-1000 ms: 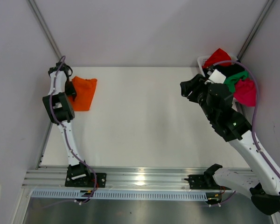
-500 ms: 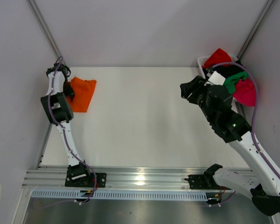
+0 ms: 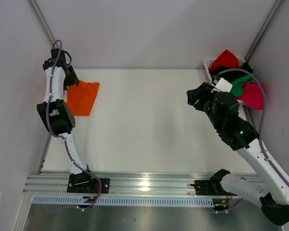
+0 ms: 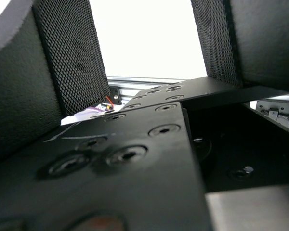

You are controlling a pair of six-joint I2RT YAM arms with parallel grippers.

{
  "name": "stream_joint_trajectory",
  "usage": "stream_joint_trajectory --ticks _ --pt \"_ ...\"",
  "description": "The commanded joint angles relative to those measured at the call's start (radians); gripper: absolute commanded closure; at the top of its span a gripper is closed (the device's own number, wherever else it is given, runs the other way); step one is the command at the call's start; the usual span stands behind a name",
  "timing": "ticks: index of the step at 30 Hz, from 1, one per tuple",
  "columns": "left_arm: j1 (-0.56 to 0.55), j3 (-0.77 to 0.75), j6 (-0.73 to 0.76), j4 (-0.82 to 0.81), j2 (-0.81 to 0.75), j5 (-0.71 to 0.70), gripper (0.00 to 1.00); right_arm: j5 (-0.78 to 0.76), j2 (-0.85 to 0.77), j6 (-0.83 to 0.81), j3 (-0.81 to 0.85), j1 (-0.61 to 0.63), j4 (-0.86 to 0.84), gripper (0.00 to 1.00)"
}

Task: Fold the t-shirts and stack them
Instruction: Fold the tshirt

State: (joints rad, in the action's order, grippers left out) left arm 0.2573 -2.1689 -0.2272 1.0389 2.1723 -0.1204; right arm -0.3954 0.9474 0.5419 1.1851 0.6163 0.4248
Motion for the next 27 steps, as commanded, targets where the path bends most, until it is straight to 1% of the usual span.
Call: stream_joint_trajectory --ticks 1,2,4,5,9,12,17,19,21,27 --pt "-0.024 -0.064 -0.014 0.065 0.059 0.015 0.43 -0.025 -0.042 0.004 -0.010 0.005 -0.032 0.42" --pt "-0.029 -0.071 -0.026 0.125 0.078 0.004 0.44 -0.026 -0.047 0.003 -0.012 0.005 -0.029 0.43" --pt "-0.038 -0.043 -0.044 0.170 0.104 -0.042 0.49 -0.033 -0.059 0.004 -0.018 0.005 -0.026 0.43" --pt "-0.036 -0.026 -0.050 0.183 0.100 -0.057 0.49 -0.036 -0.061 0.003 -0.024 0.005 -0.026 0.43" --pt "-0.039 0.154 -0.066 0.124 0.028 -0.099 0.49 -0.046 -0.071 -0.006 -0.039 0.005 -0.024 0.43" --pt "-0.039 0.217 -0.086 0.134 -0.014 -0.140 0.49 -0.057 -0.082 -0.014 -0.056 0.003 -0.026 0.43" --pt "-0.052 0.280 -0.106 0.153 -0.060 -0.212 0.49 -0.065 -0.099 -0.023 -0.077 -0.007 -0.027 0.42" --pt "-0.055 0.325 -0.107 0.144 -0.088 -0.217 0.49 -0.065 -0.105 -0.023 -0.087 -0.015 -0.026 0.42" --pt "-0.055 0.339 -0.103 0.107 -0.092 -0.200 0.48 -0.056 -0.113 -0.017 -0.094 -0.026 -0.027 0.42" --pt "-0.061 0.304 -0.127 0.136 -0.002 -0.248 0.51 -0.056 -0.153 -0.026 -0.111 -0.052 -0.029 0.42"
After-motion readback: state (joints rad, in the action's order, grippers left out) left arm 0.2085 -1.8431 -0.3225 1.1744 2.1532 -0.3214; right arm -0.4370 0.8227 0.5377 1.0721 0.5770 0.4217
